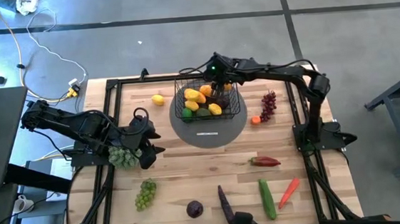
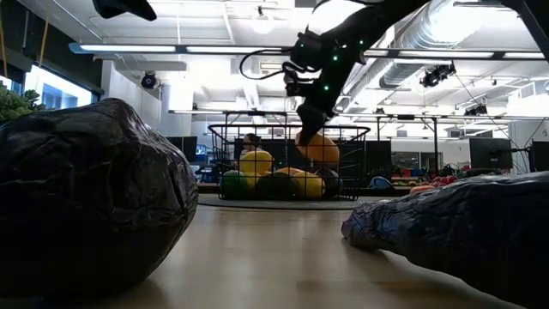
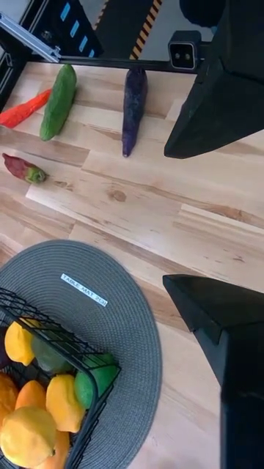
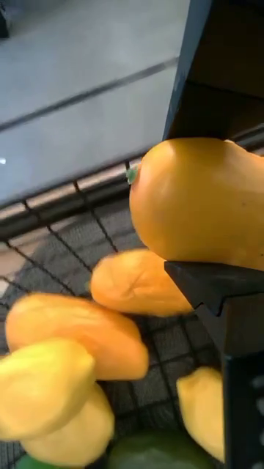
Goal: Build produce basket
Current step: Put the yellow mango into the wire basket, then put the violet plum into the wire basket
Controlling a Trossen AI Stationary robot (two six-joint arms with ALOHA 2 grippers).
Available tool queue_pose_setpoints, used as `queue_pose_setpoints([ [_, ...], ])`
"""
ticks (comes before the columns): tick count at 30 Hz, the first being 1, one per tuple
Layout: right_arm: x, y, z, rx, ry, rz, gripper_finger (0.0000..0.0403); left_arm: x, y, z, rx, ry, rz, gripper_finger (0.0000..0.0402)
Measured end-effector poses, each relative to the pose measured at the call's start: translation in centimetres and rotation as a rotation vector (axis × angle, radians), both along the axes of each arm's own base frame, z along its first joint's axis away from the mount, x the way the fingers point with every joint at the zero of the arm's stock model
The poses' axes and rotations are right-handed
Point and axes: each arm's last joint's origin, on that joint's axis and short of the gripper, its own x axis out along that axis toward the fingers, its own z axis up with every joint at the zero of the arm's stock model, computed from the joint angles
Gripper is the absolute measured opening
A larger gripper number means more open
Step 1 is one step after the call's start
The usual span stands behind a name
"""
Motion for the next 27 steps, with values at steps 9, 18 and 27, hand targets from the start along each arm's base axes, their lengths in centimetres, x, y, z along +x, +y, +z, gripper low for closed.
queue_pose_setpoints([
  [9, 0.3, -0.1, -1.0, 0.023, 0.015, 0.009, 0.0276, 0.0, 0.0, 0.0, 0.000, 0.000, 0.000, 0.0264],
  [18, 0.2, 0.2, -0.8, -0.004, 0.033, -0.058, 0.0310, 0.0, 0.0, 0.0, 0.001, 0.000, -0.001, 0.0264],
  [27, -0.4, 2.7, 1.7, 0.050, -0.043, -0.144, 0.0310, 0.0, 0.0, 0.0, 0.000, 0.001, -0.004, 0.0264],
])
